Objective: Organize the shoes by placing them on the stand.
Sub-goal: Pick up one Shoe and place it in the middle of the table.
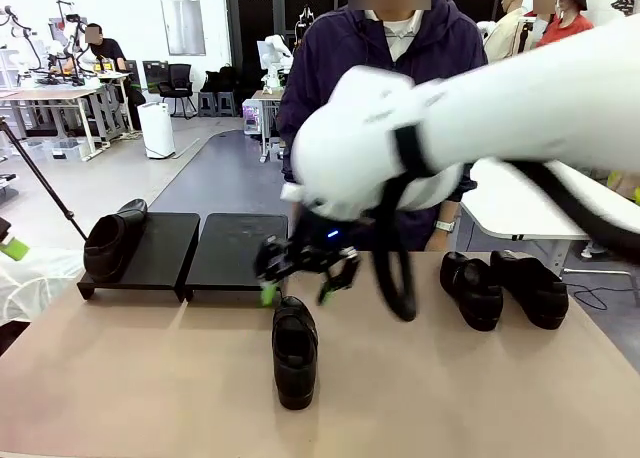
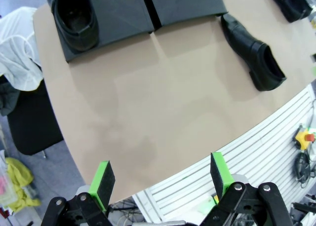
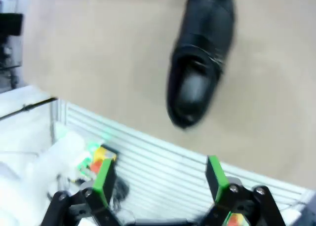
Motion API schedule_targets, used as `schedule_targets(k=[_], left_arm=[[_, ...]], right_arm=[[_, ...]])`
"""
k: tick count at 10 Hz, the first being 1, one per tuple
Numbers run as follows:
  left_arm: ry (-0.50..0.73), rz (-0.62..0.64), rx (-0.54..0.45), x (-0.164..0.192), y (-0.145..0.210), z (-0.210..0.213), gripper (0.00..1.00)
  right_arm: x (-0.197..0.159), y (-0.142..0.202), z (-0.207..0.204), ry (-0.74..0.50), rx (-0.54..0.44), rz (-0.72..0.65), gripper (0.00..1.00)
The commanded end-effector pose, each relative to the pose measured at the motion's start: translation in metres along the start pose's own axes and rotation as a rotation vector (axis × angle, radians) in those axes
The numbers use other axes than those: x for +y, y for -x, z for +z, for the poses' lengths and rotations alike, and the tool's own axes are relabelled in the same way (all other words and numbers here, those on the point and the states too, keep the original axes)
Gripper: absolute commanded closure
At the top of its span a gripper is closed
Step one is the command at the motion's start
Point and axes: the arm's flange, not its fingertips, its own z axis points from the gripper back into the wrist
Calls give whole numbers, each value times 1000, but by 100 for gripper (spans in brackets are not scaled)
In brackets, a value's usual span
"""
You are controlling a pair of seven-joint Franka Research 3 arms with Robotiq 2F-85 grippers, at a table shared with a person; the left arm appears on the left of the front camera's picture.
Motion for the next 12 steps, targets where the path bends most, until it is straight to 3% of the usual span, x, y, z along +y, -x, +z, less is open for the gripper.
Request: schedule_targets(k=[1,3,4,7,8,10,12], left_arm=[[7,4,-15,-1,-1,-1,0],[7,4,-15,-1,-1,-1,0],[7,4,-15,-1,-1,-1,0],[7,4,-15,-1,-1,-1,0],[7,4,-15,-1,-1,-1,0],[7,4,-15,-1,-1,-1,0],[7,4,-15,-1,-1,-1,0]], right_arm=[[-75,63,79,-8,-2,112,0],[-139,119,150,-116,-46,202,0],[-171,150,179,-122,-145,202,0],[-252,236,219,-109,-405,136,0],[-279,258,216,-117,-448,65,0],[-299,272,200,-99,-452,90,0],[-293,251,182,-56,-365,44,0]])
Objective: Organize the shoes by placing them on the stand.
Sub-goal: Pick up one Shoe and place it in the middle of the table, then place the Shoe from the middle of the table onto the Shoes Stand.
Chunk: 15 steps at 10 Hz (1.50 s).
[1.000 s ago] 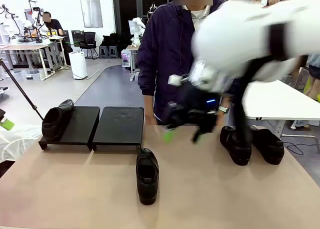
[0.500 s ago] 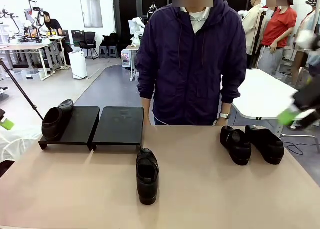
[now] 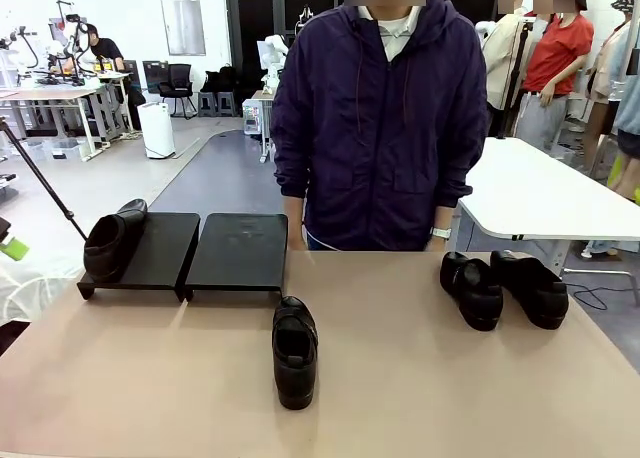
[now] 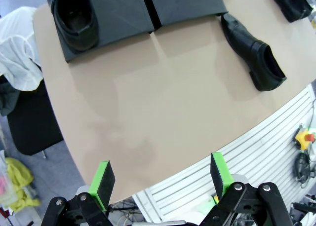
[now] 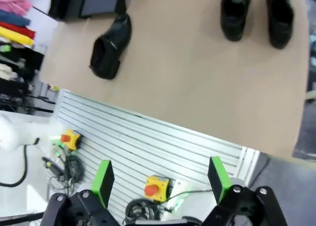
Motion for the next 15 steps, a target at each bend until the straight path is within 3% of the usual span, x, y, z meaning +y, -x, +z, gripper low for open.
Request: schedule_targets(k=[1,11,13,15], left_arm=[[7,4,-14,-1,-1,-1,0],[0,0,0,0,0,0,0],[126,-82,165,-87,-57,-54,0],[85,-129,299,-171,-92,-154,0]], right_arm=[[0,5,8,-14,-31,4,0],[0,5,8,-14,-31,4,0],[0,5,8,-14,-31,4,0],[0,5,8,-14,-31,4,0]])
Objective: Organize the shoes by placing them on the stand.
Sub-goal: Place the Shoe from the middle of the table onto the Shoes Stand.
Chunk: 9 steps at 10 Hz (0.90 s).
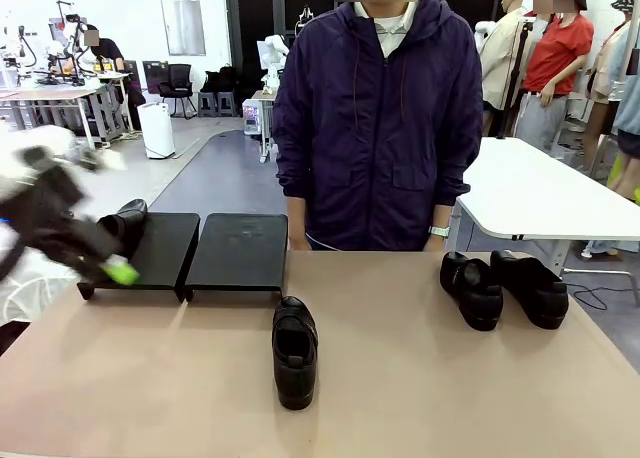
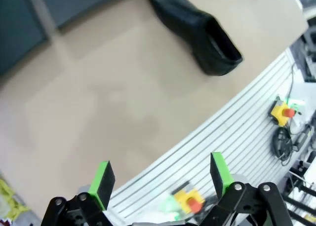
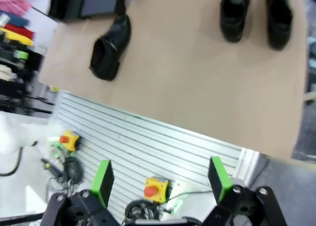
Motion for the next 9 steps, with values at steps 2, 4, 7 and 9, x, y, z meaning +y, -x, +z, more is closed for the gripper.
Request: schedule_targets(k=[2,4,7,9], left_arm=[[-5,130,114,-61,-74,-99,0],[-13,280,94,-89,-88,-123,0],[-10,198,124,-93,-79,-141,0],[-23,238,115,-94,-88,-140,0]], right_arm=[[-2,1,2,-15,-7,-1,0],[-2,1,2,-15,-7,-1,0],[-2,1,2,-15,-7,-1,0],[-2,1,2,-15,-7,-1,0]])
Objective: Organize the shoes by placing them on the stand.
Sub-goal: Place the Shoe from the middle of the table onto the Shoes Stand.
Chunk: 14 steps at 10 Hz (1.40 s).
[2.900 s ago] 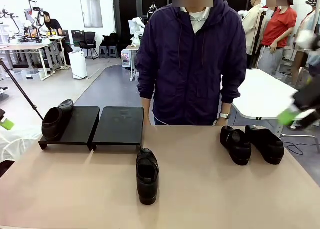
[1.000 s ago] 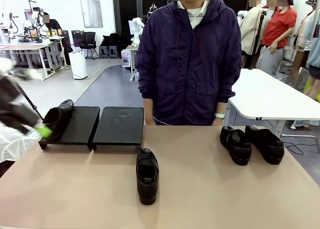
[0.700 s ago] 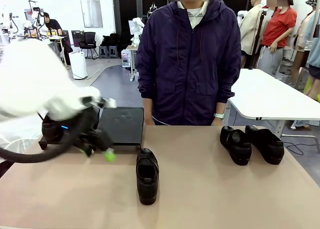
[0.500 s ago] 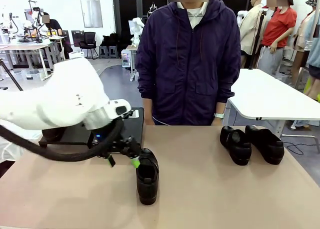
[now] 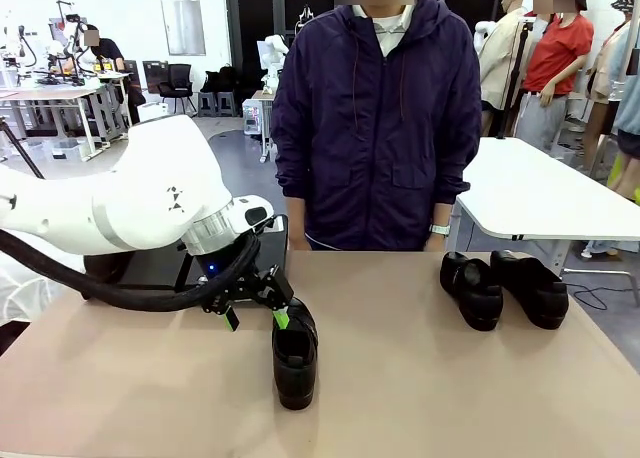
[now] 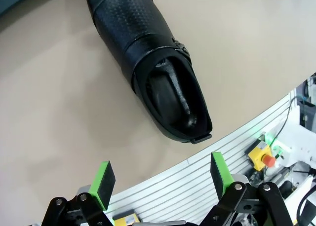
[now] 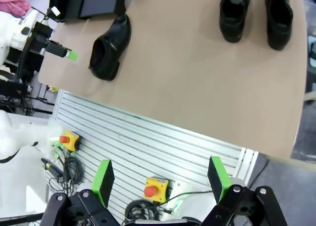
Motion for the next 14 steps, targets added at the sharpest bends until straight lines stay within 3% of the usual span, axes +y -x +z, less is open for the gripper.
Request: schedule_targets(k=[1,2,5,9,10,11,12,14], left_arm=[[-72,148,-30,0,-4,-7,0],[-137,258,-76,-5,-10,-24,0],[-161,384,-122,-7,-22,-56,0],[-196,451,-67,-1,-29,-85,0],[-184,437,-98,-4,-30,-90,9],[-194,424,-104,-5,-30,-92,68],[-199,424,-109,-6,-31,-93,100],[-217,423,-107,-6,-31,-94,100]], right_arm=[[-1,1,2,-15,-7,0,0],[-1,1,2,-15,-7,0,0],[-1,1,2,-15,-7,0,0],[-1,1,2,-15,-7,0,0],[-1,1,2,-15,-7,0,0],[-1,1,2,-15,-7,0,0],[-1,1,2,-15,-7,0,0],[-1,1,2,-15,-7,0,0]])
